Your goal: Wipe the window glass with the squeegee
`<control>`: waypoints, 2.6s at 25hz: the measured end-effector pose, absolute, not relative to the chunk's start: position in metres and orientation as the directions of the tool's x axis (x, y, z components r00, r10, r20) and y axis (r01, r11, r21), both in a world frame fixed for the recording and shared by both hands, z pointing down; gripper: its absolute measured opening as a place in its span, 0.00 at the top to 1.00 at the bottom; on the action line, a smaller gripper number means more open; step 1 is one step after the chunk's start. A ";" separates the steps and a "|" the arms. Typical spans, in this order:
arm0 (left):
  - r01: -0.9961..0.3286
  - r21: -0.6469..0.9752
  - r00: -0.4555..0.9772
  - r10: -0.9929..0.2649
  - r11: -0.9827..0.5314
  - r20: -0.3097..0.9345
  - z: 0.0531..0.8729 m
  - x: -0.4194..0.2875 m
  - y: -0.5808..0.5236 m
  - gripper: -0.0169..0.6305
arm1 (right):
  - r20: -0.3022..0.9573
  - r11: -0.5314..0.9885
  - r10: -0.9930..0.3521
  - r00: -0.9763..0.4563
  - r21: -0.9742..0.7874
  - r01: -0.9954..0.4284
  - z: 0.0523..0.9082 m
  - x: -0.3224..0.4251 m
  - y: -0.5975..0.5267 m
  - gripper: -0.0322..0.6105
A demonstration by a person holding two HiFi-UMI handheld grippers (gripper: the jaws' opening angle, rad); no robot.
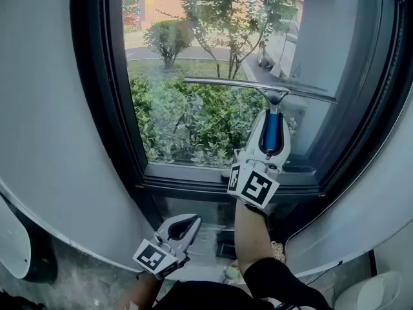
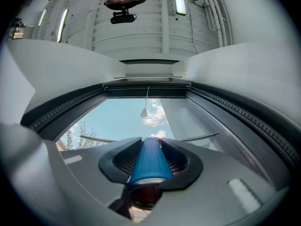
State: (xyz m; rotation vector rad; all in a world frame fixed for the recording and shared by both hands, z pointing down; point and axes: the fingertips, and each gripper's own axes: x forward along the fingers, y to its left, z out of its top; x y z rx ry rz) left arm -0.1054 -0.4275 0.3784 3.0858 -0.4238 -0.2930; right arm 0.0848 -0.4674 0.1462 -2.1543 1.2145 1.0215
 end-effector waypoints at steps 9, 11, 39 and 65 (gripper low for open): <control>-0.272 0.060 0.944 -0.278 -0.961 -0.175 0.383 -0.110 -0.433 0.97 | -0.771 -0.507 -0.533 0.347 -0.038 -0.861 0.161 0.085 -0.466 0.74; -0.264 0.070 0.947 -0.273 -0.962 -0.171 0.385 -0.110 -0.433 0.97 | -0.769 -0.509 -0.536 0.349 -0.036 -0.860 0.163 0.085 -0.466 0.74; -0.241 0.097 0.960 -0.252 -0.966 -0.124 0.407 -0.114 -0.434 0.97 | -0.715 -0.521 -0.586 0.381 -0.027 -0.853 0.214 0.080 -0.466 0.74; -0.227 0.098 0.965 -0.238 -0.969 -0.114 0.416 -0.115 -0.431 0.97 | -0.668 -0.529 -0.631 0.394 -0.002 -0.849 0.247 0.081 -0.460 0.74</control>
